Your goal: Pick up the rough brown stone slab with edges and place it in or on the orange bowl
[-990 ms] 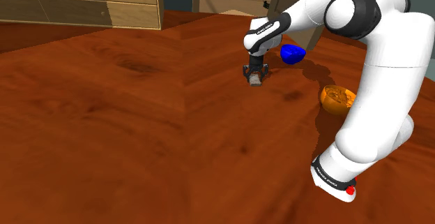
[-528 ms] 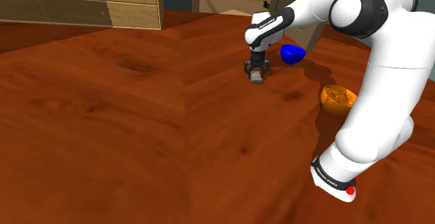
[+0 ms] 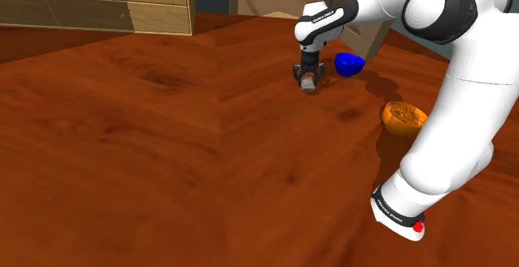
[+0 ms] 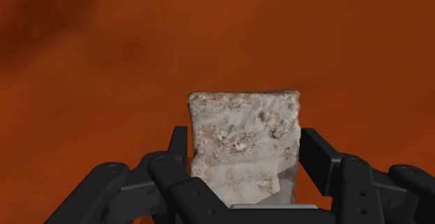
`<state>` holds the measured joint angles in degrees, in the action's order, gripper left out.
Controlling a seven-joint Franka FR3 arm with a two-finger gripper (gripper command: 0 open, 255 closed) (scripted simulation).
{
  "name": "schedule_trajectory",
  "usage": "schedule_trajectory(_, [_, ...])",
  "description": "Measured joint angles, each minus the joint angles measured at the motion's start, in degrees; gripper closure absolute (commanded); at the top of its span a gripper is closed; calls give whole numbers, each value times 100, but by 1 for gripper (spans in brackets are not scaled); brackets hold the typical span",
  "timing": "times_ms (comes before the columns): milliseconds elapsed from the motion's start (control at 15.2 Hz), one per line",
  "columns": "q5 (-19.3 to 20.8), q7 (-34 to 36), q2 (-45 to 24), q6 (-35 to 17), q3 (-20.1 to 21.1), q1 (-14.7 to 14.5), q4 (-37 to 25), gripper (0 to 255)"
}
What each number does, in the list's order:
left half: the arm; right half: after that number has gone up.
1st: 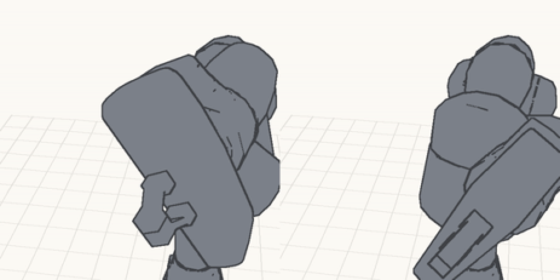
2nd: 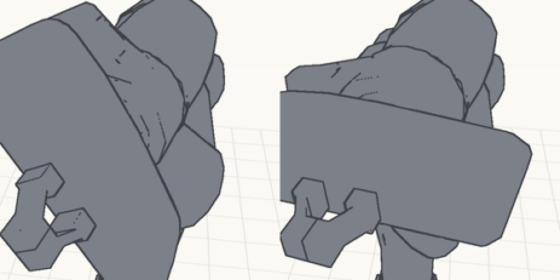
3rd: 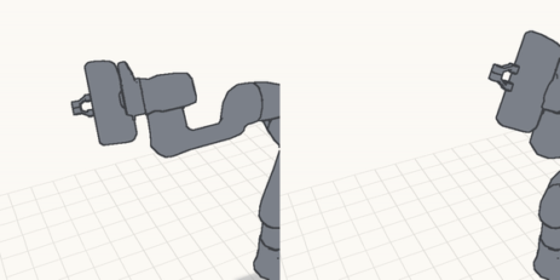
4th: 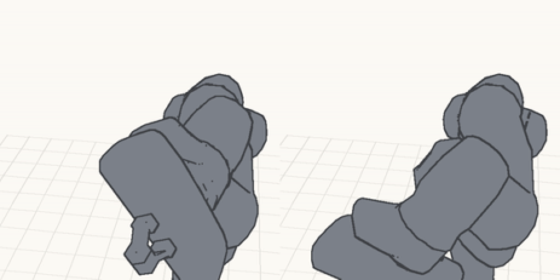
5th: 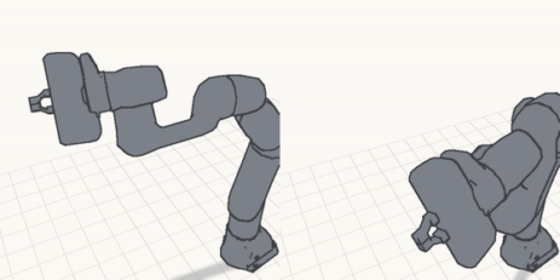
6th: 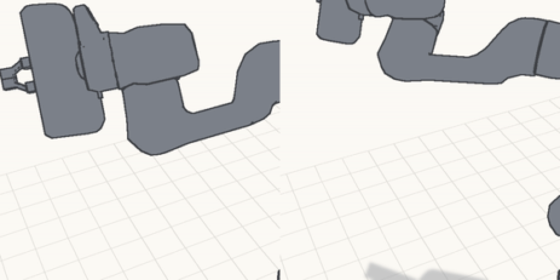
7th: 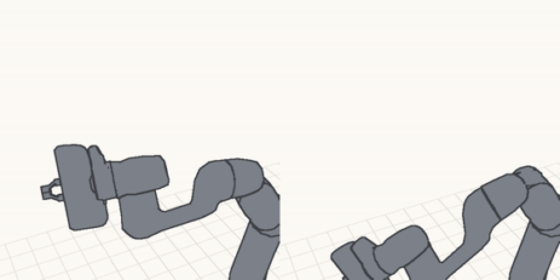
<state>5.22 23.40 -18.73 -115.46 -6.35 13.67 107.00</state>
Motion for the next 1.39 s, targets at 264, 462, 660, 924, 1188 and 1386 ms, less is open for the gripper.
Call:
schedule_trajectory(264, [5,-26,140,258,-5,-2,-120,255])
schedule_trajectory(462, [8,-32,241,460,-3,-12,-220,255])
schedule_trajectory(660, [8,-41,320,684,-1,-21,-365,255])
schedule_trajectory(924, [11,-60,425,956,-2,-27,-534,255])
schedule_trajectory(1188, [13,-94,506,1240,-8,-24,-739,255])
schedule_trajectory(1386, [54,-181,779,1240,-53,25,-475,255])
